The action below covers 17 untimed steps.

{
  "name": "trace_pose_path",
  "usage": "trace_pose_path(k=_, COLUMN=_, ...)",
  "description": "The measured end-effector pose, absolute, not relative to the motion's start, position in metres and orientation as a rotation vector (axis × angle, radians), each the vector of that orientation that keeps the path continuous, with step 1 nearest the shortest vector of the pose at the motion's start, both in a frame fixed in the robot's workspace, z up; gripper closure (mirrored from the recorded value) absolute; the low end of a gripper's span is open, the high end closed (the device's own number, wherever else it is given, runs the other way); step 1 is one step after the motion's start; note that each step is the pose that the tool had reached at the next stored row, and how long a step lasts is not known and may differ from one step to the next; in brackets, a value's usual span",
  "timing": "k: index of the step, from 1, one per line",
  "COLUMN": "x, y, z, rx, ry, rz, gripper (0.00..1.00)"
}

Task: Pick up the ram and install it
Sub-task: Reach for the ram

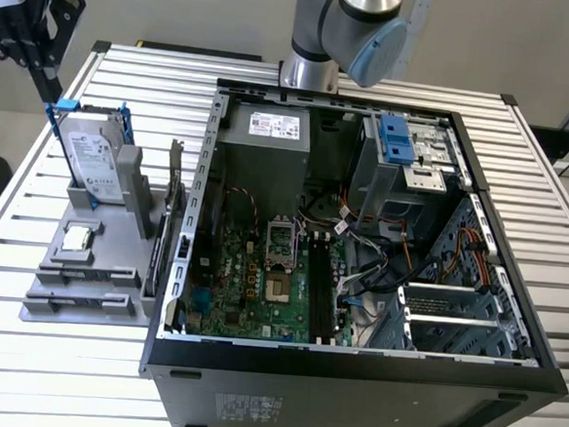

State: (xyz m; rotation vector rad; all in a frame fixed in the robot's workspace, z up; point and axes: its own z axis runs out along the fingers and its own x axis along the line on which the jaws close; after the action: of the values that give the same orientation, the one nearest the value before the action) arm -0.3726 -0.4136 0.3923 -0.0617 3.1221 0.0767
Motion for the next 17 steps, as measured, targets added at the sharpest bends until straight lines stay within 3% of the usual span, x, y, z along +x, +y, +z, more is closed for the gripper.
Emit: trace_pose_path(k=17, x=-0.3725, y=-0.4195, z=0.3923, rx=-0.062, ry=3.122, rz=0.077, gripper=1.0)
